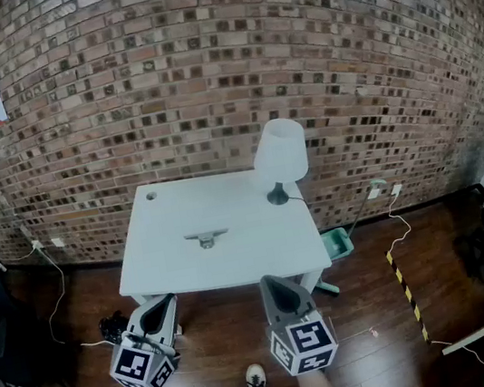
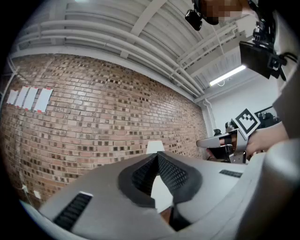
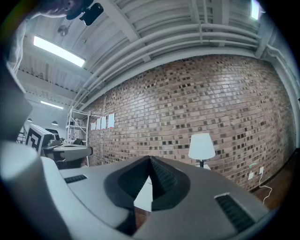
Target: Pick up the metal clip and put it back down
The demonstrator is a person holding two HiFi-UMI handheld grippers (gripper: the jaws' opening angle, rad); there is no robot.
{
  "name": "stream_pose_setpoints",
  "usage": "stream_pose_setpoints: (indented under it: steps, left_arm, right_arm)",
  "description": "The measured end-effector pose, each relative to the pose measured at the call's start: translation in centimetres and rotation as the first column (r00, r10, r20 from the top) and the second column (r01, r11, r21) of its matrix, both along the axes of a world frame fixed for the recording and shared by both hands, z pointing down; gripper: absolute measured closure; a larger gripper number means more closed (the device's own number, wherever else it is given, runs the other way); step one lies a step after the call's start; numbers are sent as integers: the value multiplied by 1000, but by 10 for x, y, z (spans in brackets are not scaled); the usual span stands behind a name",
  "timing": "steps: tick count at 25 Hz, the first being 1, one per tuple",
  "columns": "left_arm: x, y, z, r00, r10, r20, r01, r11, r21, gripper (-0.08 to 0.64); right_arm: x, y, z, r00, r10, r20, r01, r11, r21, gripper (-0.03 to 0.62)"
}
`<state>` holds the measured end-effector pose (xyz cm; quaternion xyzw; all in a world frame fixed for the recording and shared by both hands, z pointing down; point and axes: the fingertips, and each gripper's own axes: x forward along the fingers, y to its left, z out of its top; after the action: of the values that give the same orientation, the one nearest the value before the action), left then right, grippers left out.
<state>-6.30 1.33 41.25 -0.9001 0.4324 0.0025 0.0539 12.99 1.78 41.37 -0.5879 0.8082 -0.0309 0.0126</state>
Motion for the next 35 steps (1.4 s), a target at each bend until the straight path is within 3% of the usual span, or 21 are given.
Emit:
stream_pose_setpoints:
  steps: [7, 15, 19, 22, 25, 28, 32, 35]
  left_arm:
    - [28, -83, -20, 999, -46, 9, 46, 999, 17, 554]
    - [12, -135, -32, 996, -87, 17, 87, 996, 16, 554]
    - [-1, -156, -29, 996, -91, 9, 91, 996, 1, 554]
    - [-5, -167, -27, 998, -69, 11, 69, 998, -2, 554]
    - [-13, -174, -20, 999, -42, 11, 43, 999, -11, 554]
    - [-24, -182, -10, 1000, -17, 7, 18, 999, -29, 554]
    - [-35, -191, 6, 1000, 15, 28, -14, 998, -60, 554]
    - [-39, -200, 15, 1000, 20, 24, -18, 996, -88, 554]
  right_arm:
    - [35, -90, -23, 1000, -23, 5, 23, 999, 22, 604]
    - [13, -146, -26, 996, -85, 8, 84, 996, 15, 604]
    - [1, -164, -23, 995, -84, -52, 84, 996, -12, 604]
    - [-12, -177, -16, 979, -84, -188, 79, 996, -30, 604]
    - [-33, -189, -1, 929, -99, -356, 92, 995, -37, 568]
    - [-54, -205, 23, 849, -134, -510, 110, 991, -77, 568]
    - [-74, -230, 56, 754, -191, -629, 129, 981, -143, 537]
    - [-78, -249, 82, 661, -225, -716, 127, 974, -189, 529]
